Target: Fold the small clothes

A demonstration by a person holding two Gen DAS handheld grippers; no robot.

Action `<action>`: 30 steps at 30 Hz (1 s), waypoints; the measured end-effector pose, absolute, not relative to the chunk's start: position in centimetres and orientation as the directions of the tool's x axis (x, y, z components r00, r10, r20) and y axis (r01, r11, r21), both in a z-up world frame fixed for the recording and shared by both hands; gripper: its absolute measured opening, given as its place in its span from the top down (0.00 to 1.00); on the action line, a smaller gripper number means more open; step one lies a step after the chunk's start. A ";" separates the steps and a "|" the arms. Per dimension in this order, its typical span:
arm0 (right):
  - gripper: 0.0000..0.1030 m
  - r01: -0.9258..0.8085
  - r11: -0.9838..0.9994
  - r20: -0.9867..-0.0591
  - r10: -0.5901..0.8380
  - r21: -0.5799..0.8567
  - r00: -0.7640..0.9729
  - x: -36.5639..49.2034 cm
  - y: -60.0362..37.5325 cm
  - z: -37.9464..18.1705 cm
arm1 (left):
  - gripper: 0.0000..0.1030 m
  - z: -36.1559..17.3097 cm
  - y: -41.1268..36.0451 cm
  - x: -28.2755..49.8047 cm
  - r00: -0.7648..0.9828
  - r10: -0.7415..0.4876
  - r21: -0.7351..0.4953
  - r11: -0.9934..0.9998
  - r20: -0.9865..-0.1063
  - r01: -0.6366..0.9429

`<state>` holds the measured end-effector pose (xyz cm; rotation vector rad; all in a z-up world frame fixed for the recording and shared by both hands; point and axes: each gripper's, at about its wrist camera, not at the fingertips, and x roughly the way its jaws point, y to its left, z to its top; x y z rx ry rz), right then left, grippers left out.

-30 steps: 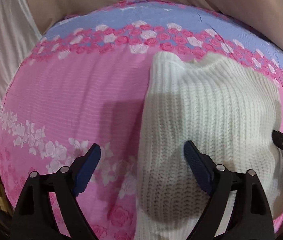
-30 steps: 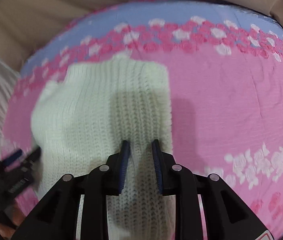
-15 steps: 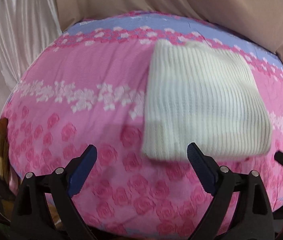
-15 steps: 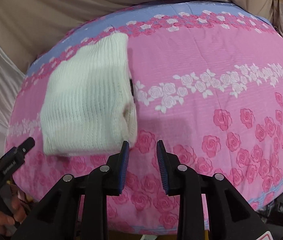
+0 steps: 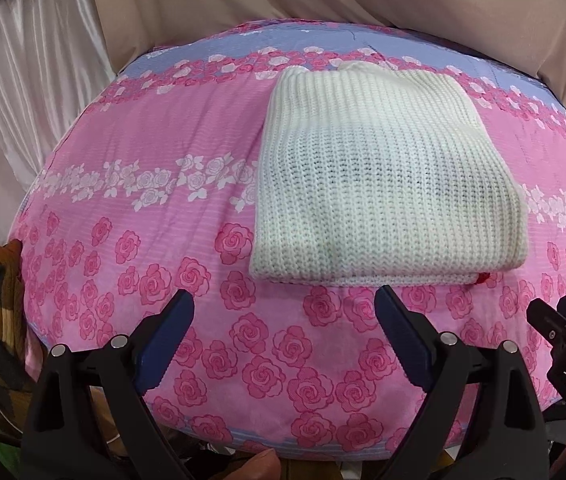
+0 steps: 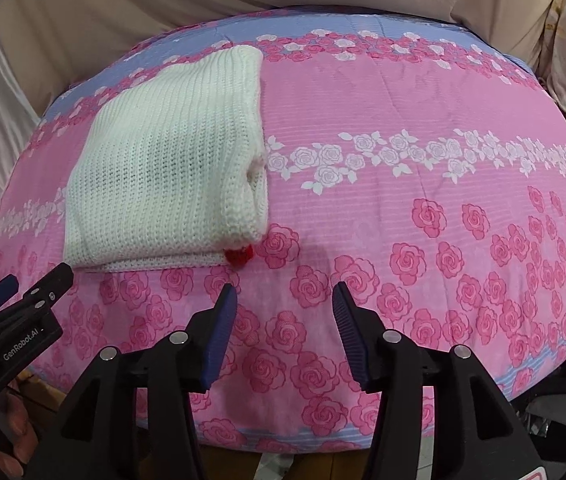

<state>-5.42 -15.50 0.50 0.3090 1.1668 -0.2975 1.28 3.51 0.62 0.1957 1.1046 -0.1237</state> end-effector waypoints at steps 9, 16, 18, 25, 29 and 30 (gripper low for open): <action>0.51 0.373 0.925 -0.919 -0.081 0.075 0.385 -6.0 -15.1 1.2 | 0.13 0.8 3.4 0.3 0.435 -0.024 0.065 0.980 -0.900 0.188; 0.50 0.355 0.933 -0.913 -0.093 0.060 0.397 -6.0 -14.4 1.6 | 0.13 0.9 3.4 0.1 0.437 -0.021 0.066 0.981 -0.899 0.184; 0.50 0.354 0.933 -0.912 -0.094 0.058 0.398 -5.9 -14.4 1.7 | 0.13 0.8 3.3 0.1 0.439 -0.017 0.069 0.981 -0.898 0.180; 0.50 0.354 0.934 -0.910 -0.101 0.054 0.403 -5.9 -14.5 1.8 | 0.14 0.7 3.3 0.3 0.434 -0.018 0.065 0.982 -0.901 0.176; 0.50 0.358 0.932 -0.912 -0.098 0.057 0.399 -5.8 -14.6 1.8 | 0.14 0.7 3.3 0.4 0.434 -0.018 0.066 0.982 -0.901 0.176; 0.50 0.359 0.932 -0.912 -0.096 0.058 0.398 -5.8 -14.6 1.7 | 0.14 0.7 3.3 0.4 0.433 -0.019 0.064 0.982 -0.901 0.176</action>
